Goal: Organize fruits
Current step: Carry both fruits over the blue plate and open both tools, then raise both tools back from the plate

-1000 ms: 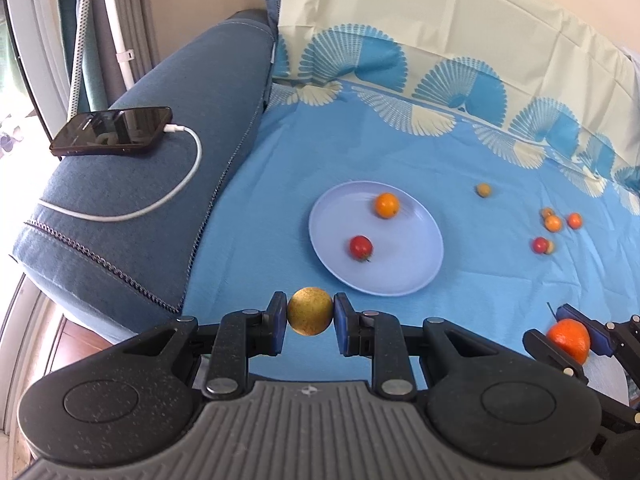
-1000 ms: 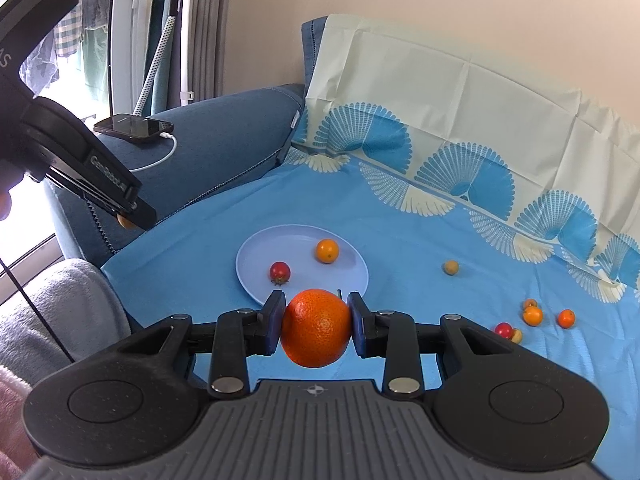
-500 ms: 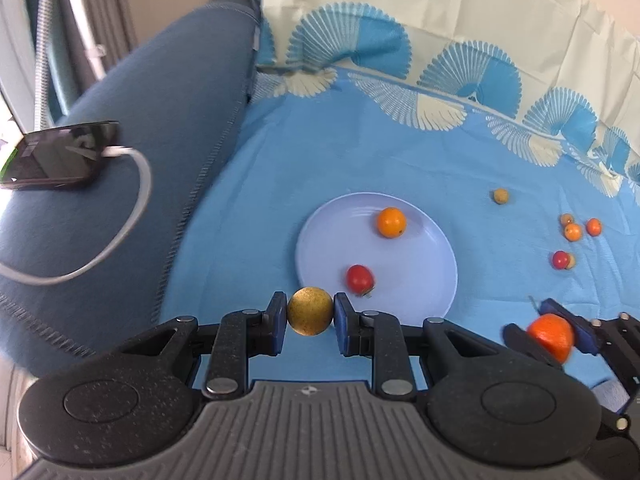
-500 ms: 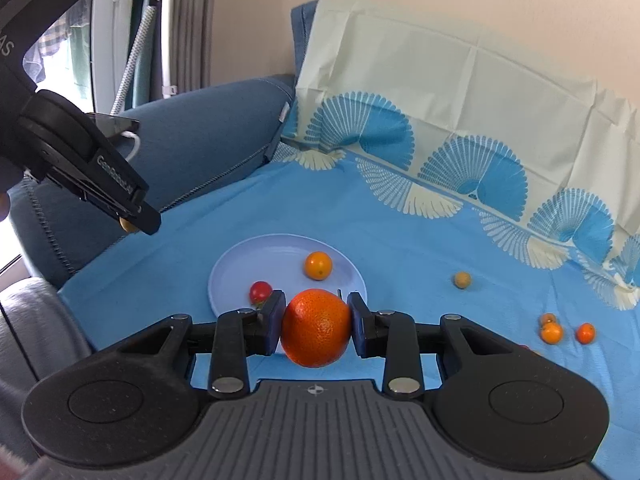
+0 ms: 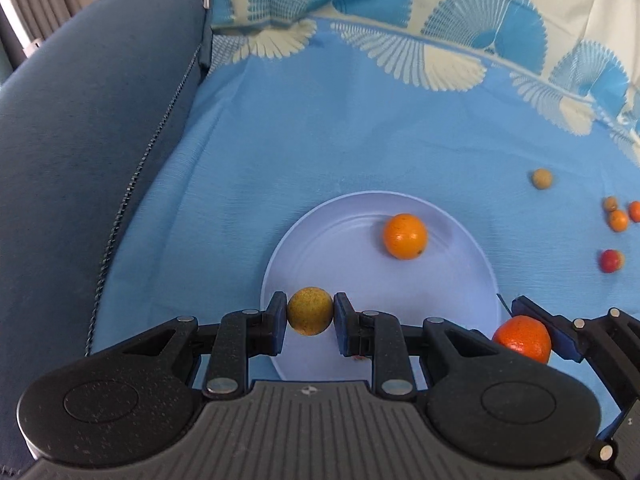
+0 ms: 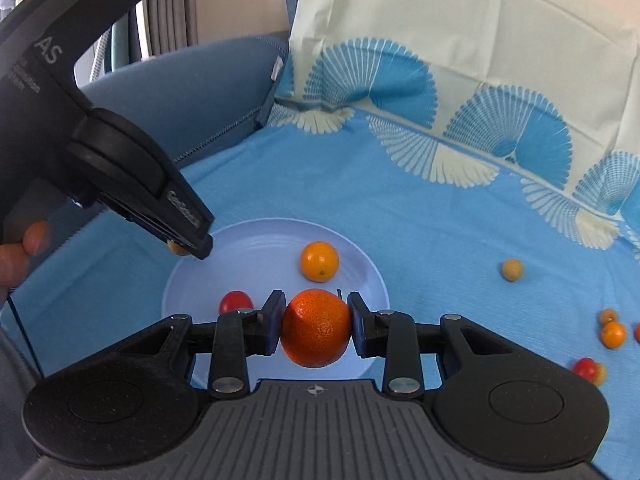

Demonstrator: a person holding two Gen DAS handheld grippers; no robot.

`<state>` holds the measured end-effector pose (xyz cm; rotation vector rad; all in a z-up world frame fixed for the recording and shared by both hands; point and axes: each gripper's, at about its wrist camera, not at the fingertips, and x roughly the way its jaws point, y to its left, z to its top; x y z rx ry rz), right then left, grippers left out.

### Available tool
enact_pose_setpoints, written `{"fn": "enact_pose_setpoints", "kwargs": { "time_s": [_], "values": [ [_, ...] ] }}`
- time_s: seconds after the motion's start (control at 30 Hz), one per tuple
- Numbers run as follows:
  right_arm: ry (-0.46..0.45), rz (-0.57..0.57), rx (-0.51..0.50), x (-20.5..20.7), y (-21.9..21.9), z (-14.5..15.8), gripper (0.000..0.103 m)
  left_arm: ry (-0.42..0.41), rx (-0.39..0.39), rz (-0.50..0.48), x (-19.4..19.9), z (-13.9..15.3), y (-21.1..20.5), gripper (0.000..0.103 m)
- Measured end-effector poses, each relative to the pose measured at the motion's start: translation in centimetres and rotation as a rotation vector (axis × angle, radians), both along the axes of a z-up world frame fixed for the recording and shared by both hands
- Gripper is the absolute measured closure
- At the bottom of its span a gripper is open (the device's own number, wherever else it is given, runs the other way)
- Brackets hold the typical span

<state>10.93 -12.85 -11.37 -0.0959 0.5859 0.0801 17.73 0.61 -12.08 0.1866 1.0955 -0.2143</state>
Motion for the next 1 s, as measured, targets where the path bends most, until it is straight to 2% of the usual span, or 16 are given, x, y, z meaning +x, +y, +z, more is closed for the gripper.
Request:
{"fn": "enact_pose_setpoints", "kwargs": {
  "time_s": [0.2,0.27,0.3,0.33,0.4,0.47,0.53,0.8,0.9,1.0],
  "values": [
    [0.033,0.022,-0.014,2.4,0.2,-1.9,0.068,0.035,0.033,-0.006,1.6,-2.5,-0.6,0.075],
    [0.042,0.032,-0.022,3.0,0.4,-2.4,0.067,0.035,0.041,-0.02,2.0,-3.1,-0.8,0.053],
    [0.045,0.036,-0.028,3.3,0.4,-2.5,0.067,0.028,0.042,-0.028,2.0,-3.1,-0.9,0.019],
    [0.048,0.043,-0.035,3.6,0.5,-2.5,0.066,0.0,0.044,-0.027,1.9,-2.8,-0.9,0.0],
    [0.048,0.052,-0.049,4.0,0.6,-2.3,0.051,-0.076,0.041,-0.033,1.3,-1.8,-0.7,0.0],
    [0.016,0.038,-0.059,3.6,0.5,-1.6,0.024,-0.102,0.063,-0.064,0.5,-0.8,-0.7,0.0],
    [-0.008,0.012,-0.069,2.8,0.4,-0.8,0.016,-0.122,0.071,-0.048,-0.6,0.1,-0.1,0.0],
    [0.044,-0.09,-0.003,-4.1,-0.3,1.5,0.009,-0.053,0.079,0.05,-8.6,2.0,3.2,0.0],
    [0.038,-0.125,0.033,-7.5,-0.2,2.5,0.008,-0.076,0.095,0.091,-11.8,3.2,4.9,0.0],
    [-0.002,-0.136,0.073,-10.8,0.1,3.7,0.006,-0.09,0.067,0.1,-14.2,4.5,6.0,0.0]
  ]
}}
